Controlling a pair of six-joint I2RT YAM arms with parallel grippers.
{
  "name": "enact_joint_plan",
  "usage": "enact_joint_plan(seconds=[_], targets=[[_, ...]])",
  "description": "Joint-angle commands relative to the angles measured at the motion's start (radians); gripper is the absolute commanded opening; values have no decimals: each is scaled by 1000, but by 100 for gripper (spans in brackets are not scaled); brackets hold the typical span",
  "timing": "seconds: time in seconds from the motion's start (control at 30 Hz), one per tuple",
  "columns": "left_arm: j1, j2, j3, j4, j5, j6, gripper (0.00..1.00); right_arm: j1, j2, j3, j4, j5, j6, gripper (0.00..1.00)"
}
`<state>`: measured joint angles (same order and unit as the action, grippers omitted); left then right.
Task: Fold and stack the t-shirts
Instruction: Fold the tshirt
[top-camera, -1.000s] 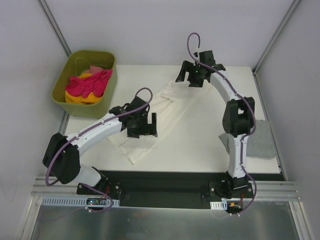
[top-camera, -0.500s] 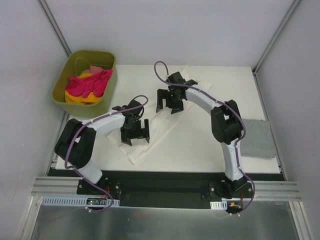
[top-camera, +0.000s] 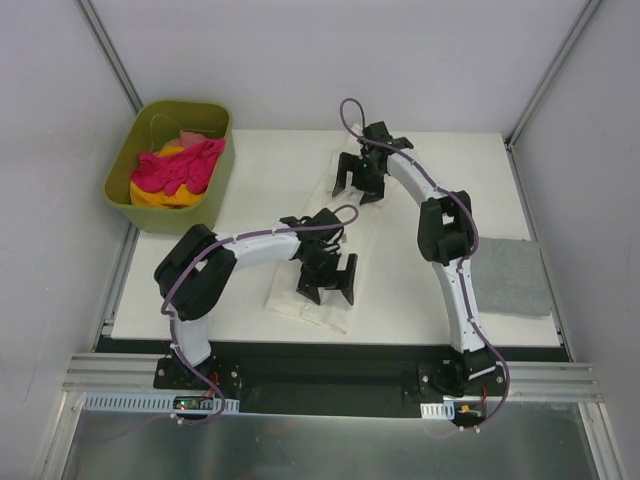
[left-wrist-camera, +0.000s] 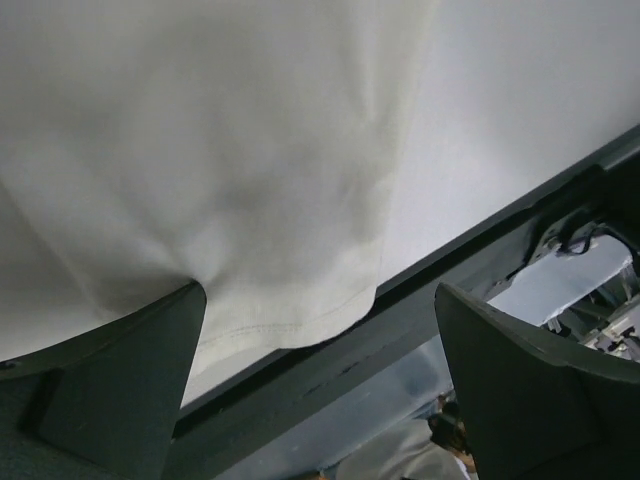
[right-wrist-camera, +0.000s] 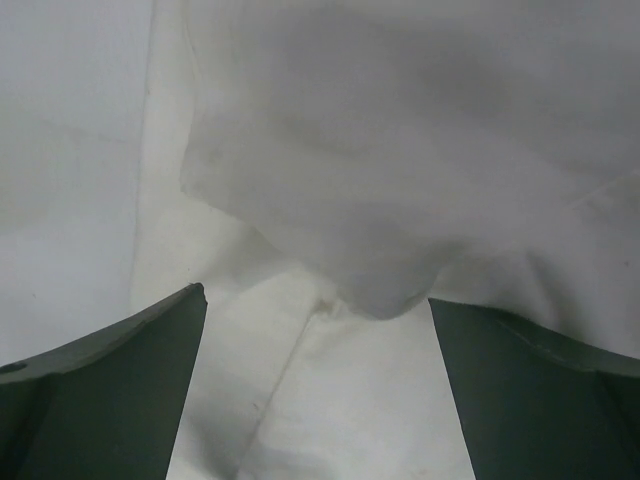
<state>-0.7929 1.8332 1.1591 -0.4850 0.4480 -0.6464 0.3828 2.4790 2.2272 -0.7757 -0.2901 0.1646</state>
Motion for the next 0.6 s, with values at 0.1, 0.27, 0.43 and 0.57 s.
enact_joint_plan(seconds=[0.1, 0.27, 0.43, 0.57], targets=[[-74, 80, 232, 40, 90, 88, 99, -111, -21, 85, 110, -43, -169, 99], [-71, -38, 197, 14, -61, 100, 99, -107, -267, -59, 138, -93, -295, 100], [-16, -242, 24, -9, -157, 73, 99, -98, -585, -384, 223, -90, -327, 100], [133, -412, -178, -15, -160, 2, 99, -50, -791, -653, 257, 12, -379, 99]])
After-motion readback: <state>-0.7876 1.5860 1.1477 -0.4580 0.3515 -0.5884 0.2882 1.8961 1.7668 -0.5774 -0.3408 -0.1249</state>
